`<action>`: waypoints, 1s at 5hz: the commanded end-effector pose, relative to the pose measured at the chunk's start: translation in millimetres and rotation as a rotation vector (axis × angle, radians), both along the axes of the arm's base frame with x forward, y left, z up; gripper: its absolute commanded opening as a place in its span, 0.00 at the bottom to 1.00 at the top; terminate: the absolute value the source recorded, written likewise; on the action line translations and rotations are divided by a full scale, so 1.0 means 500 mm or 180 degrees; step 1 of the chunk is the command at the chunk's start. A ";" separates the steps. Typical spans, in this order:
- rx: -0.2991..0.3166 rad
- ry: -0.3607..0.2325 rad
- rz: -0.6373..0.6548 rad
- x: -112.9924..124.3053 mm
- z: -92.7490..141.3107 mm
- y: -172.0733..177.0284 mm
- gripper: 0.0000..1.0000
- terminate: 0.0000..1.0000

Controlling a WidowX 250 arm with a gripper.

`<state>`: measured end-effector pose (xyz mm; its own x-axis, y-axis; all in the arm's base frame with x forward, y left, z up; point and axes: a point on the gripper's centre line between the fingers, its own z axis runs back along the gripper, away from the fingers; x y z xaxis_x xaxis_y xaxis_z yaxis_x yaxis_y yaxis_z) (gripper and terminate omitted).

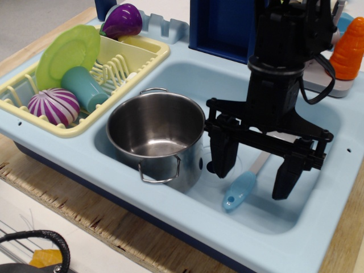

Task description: Put spoon in pot

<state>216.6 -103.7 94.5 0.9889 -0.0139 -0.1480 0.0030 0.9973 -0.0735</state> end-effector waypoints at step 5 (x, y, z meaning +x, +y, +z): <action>-0.0183 -0.0936 -0.0103 0.024 -0.061 0.038 1.00 0.00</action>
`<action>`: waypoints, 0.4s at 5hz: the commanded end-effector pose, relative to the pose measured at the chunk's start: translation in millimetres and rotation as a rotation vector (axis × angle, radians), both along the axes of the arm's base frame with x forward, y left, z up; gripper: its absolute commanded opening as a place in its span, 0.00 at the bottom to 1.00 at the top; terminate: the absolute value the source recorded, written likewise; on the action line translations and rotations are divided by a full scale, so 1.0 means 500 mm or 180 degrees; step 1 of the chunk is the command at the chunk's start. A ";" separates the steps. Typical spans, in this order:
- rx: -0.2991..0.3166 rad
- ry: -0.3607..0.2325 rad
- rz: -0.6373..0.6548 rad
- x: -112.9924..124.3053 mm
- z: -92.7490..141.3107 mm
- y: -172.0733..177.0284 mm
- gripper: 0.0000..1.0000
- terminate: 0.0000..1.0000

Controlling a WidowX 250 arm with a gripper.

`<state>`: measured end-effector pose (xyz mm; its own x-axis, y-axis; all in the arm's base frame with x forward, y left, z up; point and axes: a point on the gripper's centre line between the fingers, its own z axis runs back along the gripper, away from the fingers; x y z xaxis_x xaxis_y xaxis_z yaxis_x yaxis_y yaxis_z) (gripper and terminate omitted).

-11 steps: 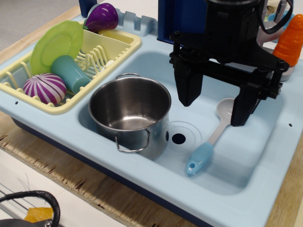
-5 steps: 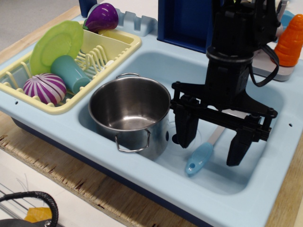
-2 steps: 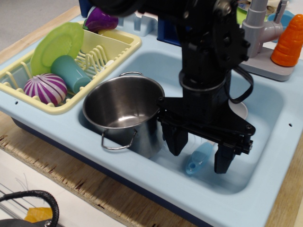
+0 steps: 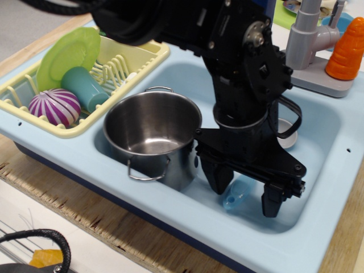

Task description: Put spoon in pot

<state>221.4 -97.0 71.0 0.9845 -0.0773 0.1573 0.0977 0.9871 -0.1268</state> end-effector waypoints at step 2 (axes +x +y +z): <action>0.0026 0.0245 0.0105 0.033 -0.044 0.020 0.00 0.00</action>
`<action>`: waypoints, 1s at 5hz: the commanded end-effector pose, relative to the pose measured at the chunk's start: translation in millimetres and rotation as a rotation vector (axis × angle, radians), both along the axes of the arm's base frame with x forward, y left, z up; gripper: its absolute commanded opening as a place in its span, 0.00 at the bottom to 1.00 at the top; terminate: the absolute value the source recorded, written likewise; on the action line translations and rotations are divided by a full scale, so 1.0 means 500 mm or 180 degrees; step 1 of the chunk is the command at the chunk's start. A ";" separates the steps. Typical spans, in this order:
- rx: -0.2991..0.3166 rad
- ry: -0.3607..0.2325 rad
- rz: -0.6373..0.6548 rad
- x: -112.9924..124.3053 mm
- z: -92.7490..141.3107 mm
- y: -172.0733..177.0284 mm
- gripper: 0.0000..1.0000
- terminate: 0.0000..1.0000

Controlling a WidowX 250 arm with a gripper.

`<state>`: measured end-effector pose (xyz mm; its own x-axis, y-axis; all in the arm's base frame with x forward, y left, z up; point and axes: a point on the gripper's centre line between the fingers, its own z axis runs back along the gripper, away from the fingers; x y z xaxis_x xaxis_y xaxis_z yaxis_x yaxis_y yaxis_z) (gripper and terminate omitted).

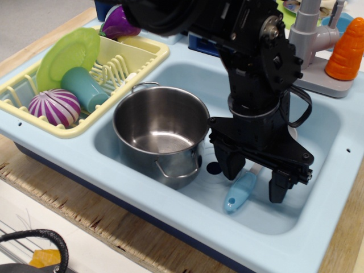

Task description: Put spoon in pot

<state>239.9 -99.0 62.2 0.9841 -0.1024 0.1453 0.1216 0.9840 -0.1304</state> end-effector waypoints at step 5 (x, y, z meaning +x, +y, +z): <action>0.0377 0.0148 0.0429 -0.039 0.149 -0.001 0.00 0.00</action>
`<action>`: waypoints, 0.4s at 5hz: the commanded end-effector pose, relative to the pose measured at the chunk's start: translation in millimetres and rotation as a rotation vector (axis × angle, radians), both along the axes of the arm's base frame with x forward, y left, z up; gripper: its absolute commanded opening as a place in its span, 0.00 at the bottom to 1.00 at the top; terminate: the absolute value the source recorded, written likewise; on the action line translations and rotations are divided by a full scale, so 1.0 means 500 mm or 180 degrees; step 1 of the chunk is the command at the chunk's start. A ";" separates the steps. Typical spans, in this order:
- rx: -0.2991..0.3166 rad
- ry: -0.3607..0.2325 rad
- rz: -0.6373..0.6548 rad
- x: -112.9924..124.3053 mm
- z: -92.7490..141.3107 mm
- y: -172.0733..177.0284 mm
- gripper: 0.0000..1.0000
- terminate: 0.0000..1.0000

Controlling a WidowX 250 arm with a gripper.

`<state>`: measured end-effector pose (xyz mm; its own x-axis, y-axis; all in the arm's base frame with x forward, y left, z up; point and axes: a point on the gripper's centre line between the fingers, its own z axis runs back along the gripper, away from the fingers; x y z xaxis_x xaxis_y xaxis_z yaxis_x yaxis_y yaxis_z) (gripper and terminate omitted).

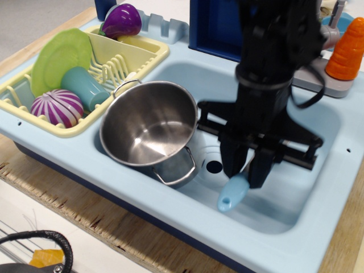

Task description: Put spoon in pot

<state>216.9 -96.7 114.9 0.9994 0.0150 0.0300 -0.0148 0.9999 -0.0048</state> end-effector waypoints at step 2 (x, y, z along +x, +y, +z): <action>0.0037 -0.0367 0.0090 0.004 0.092 0.006 0.00 0.00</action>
